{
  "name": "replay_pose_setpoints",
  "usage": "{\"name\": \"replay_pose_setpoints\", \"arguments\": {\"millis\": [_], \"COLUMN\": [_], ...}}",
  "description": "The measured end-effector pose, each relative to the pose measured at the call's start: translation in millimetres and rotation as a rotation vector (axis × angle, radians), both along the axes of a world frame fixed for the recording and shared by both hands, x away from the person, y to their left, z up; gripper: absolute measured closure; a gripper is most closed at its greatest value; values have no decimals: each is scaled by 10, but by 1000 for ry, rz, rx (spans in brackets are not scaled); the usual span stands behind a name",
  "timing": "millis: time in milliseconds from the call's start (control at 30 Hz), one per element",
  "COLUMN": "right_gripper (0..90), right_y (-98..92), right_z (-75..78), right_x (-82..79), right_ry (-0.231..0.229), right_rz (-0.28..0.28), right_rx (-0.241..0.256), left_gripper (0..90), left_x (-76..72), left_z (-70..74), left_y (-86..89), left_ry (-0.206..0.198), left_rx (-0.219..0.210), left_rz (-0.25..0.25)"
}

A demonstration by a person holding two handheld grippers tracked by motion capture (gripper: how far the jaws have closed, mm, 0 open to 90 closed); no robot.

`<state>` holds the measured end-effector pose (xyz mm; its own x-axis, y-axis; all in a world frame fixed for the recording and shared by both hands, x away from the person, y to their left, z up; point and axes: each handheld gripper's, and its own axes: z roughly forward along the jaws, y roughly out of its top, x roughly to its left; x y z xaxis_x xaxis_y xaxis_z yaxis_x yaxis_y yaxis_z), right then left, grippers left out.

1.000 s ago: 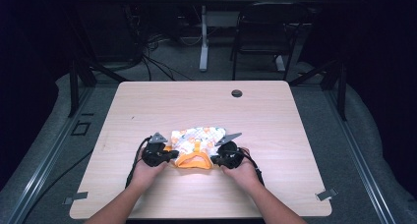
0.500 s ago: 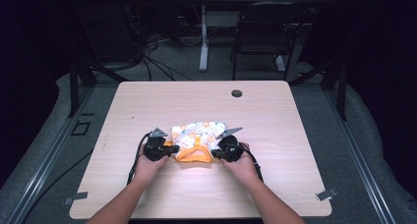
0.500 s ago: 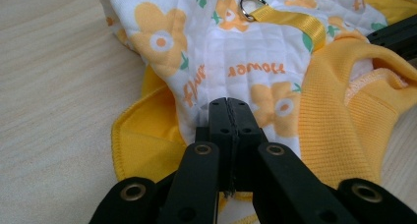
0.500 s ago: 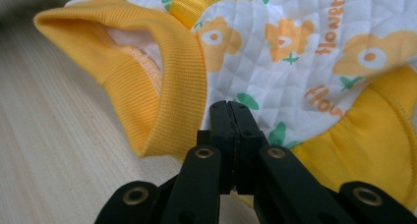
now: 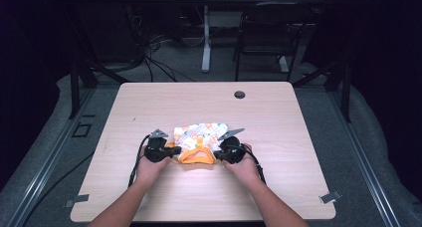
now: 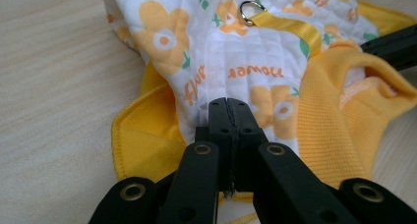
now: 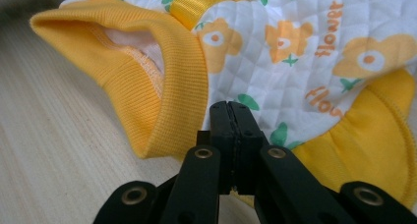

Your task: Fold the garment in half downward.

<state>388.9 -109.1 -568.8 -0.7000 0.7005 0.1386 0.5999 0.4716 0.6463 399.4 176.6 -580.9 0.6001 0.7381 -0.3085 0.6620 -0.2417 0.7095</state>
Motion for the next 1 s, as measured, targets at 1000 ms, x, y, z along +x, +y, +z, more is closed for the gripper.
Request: {"name": "replay_pose_setpoints", "arguments": {"millis": [1000], "right_gripper": [570], "right_y": [-289], "right_z": [453], "right_x": [-455], "right_ry": [-136], "right_rz": [14], "right_rx": [1], "left_gripper": [564], "left_x": [-489], "left_z": [486], "left_y": [226], "left_ry": [-152], "left_rx": [67], "left_rz": [-43]}}
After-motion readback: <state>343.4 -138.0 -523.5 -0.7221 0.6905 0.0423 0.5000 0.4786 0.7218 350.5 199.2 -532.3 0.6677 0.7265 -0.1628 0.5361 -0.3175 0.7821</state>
